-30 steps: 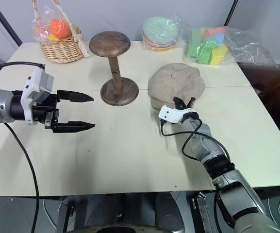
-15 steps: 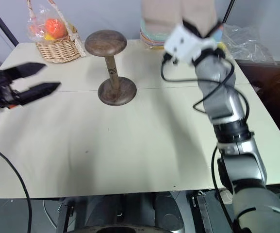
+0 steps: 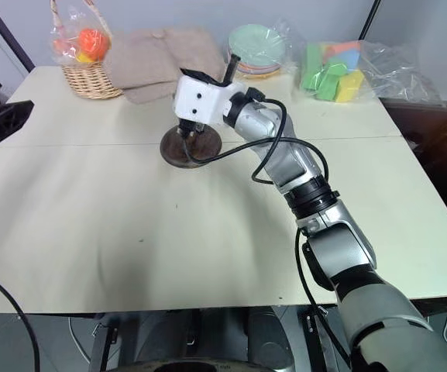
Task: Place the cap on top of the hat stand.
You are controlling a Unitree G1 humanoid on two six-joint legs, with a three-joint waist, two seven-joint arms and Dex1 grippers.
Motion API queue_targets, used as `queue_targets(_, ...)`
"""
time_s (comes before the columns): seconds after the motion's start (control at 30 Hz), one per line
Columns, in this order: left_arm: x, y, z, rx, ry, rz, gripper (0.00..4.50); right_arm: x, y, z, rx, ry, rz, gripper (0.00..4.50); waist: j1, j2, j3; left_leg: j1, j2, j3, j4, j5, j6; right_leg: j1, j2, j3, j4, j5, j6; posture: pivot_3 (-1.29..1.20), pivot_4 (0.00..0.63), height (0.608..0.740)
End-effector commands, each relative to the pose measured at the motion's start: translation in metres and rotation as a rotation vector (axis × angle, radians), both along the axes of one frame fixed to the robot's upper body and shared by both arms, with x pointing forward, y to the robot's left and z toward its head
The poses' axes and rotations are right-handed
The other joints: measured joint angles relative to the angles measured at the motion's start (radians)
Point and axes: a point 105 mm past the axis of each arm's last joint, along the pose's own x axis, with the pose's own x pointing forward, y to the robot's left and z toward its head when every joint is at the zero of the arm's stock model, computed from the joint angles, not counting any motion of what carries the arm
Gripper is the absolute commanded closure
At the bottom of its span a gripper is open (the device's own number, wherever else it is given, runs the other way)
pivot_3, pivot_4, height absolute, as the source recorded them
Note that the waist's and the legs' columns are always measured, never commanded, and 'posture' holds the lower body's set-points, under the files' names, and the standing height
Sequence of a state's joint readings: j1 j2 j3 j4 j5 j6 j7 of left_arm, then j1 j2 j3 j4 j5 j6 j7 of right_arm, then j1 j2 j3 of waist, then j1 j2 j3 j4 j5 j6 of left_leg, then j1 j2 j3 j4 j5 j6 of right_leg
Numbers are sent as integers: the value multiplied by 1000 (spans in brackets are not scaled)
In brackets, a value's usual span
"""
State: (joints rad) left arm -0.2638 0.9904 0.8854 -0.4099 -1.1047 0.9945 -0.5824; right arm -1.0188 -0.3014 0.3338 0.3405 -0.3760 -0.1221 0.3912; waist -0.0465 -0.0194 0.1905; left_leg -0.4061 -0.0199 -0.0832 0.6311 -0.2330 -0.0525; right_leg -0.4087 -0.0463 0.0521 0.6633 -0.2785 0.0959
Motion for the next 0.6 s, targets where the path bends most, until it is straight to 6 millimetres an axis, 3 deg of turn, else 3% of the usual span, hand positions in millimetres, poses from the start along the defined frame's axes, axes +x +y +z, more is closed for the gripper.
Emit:
queue_targets(0.03,-7,0,9,21,-42,12,0,-13,12,-7,-21,-47,51,4477,0,0,0,0,0,0,0,0,0,0,0,0,0,0,0,0,150,740)
queue_targets(0.13,-5,-3,4,42,-21,3,0,-16,16,-22,-85,-77,53,4477,-3,0,0,0,0,0,0,0,0,0,1,0,0,0,0,0,150,740)
queue_targets(0.3,3,-10,0,56,-12,-26,0,-14,18,-19,-152,-183,26,4477,-1,0,0,0,0,0,0,1,-1,0,1,0,1,0,0,0,150,740)
queue_targets(0.4,9,-14,-2,67,-6,-52,0,-13,15,-15,-151,-192,19,3519,-1,0,0,0,0,0,0,1,-1,0,1,0,1,0,0,0,150,740)
queue_targets(0.6,18,-27,-14,119,23,-103,0,-17,6,-14,-180,-242,2,565,2,0,0,0,0,0,0,1,-1,0,0,0,0,0,0,0,150,740)
